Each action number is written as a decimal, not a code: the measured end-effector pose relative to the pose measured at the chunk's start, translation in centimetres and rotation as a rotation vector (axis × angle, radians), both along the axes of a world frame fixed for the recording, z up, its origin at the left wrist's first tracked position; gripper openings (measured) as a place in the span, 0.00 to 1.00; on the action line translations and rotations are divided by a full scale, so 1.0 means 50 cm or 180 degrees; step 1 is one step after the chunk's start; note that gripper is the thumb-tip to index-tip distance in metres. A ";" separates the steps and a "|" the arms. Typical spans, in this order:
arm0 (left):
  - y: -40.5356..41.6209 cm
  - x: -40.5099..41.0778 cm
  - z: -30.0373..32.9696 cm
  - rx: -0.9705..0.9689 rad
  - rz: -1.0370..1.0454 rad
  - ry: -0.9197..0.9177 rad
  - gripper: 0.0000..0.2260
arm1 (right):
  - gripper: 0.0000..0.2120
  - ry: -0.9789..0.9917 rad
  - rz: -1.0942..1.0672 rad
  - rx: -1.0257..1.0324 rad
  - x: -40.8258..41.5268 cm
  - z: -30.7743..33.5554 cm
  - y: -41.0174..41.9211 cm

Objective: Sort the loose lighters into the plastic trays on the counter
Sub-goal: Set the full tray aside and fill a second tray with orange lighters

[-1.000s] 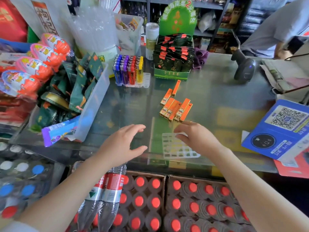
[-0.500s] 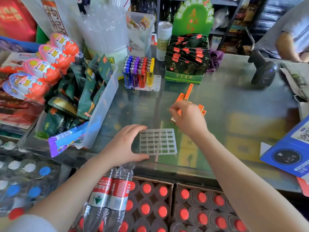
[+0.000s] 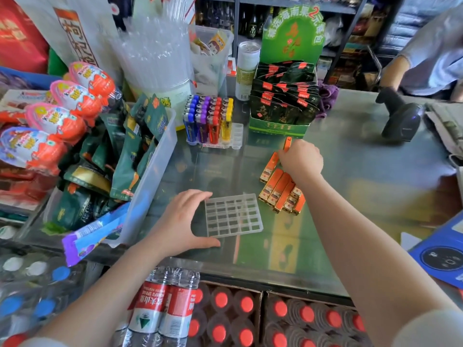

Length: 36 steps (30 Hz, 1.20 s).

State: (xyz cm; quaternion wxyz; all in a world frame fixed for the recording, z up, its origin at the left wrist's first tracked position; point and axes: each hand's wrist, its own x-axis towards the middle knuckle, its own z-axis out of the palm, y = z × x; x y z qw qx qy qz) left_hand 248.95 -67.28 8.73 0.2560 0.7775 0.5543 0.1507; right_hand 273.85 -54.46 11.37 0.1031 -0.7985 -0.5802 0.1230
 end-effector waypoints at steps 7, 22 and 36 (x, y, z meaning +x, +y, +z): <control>-0.003 0.003 0.003 0.0050 -0.0028 -0.0069 0.43 | 0.09 0.0644 0.0396 0.0219 -0.016 0.033 -0.027; -0.064 0.007 0.002 0.0258 -0.0016 -0.0273 0.39 | 0.11 0.2373 0.2050 0.1103 -0.092 0.001 -0.259; -0.069 -0.025 -0.003 0.0210 0.0004 -0.0296 0.40 | 0.12 0.3440 0.1396 0.0228 -0.168 0.003 -0.278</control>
